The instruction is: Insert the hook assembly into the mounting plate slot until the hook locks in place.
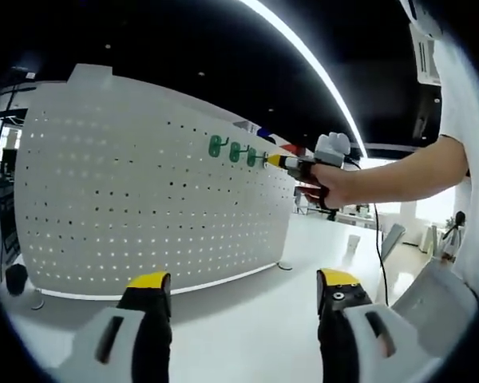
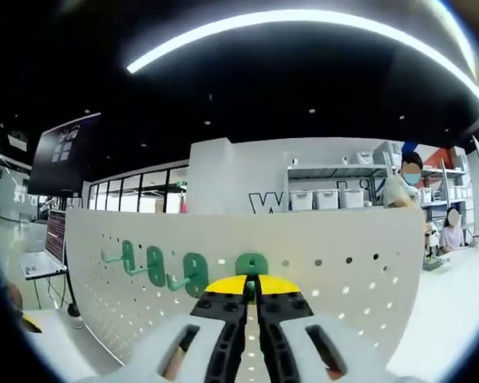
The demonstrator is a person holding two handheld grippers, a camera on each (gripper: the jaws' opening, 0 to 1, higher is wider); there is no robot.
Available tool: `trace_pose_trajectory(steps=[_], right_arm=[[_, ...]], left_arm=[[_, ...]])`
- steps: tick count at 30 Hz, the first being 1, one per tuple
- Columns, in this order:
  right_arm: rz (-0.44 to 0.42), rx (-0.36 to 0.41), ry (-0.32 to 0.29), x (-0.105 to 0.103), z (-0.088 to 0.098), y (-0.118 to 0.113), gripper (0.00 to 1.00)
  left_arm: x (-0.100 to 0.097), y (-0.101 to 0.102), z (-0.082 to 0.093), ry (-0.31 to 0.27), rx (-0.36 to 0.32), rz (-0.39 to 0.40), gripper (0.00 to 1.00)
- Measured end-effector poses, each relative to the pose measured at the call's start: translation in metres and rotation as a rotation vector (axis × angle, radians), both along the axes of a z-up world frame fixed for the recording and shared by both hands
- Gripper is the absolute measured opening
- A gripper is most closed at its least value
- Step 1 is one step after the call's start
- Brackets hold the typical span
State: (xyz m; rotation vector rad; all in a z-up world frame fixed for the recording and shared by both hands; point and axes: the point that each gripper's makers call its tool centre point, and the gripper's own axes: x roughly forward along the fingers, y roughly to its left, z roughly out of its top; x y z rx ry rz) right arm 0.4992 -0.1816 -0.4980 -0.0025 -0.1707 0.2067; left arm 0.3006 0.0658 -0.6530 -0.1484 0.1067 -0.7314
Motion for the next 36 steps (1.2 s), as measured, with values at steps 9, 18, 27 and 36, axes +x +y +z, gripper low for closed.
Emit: trace_pose_trajectory(steps=[9, 18, 27, 36], right_arm=[[-0.070, -0.031, 0.014, 0.001, -0.002, 0.000, 0.02], [-0.044, -0.018, 0.021, 0.001, -0.003, -0.001, 0.03], [0.003, -0.033, 0.054, -0.002, -0.011, 0.005, 0.18], [0.043, -0.039, 0.077, -0.008, -0.019, 0.012, 0.44]], left_arm=[[0.000, 0.002, -0.002, 0.007, 0.002, 0.007, 0.74], [0.000, 0.002, -0.004, 0.014, 0.000, 0.005, 0.74], [-0.001, 0.001, -0.006, 0.022, 0.004, -0.002, 0.74], [-0.002, -0.001, -0.009, 0.026, 0.014, -0.008, 0.76]])
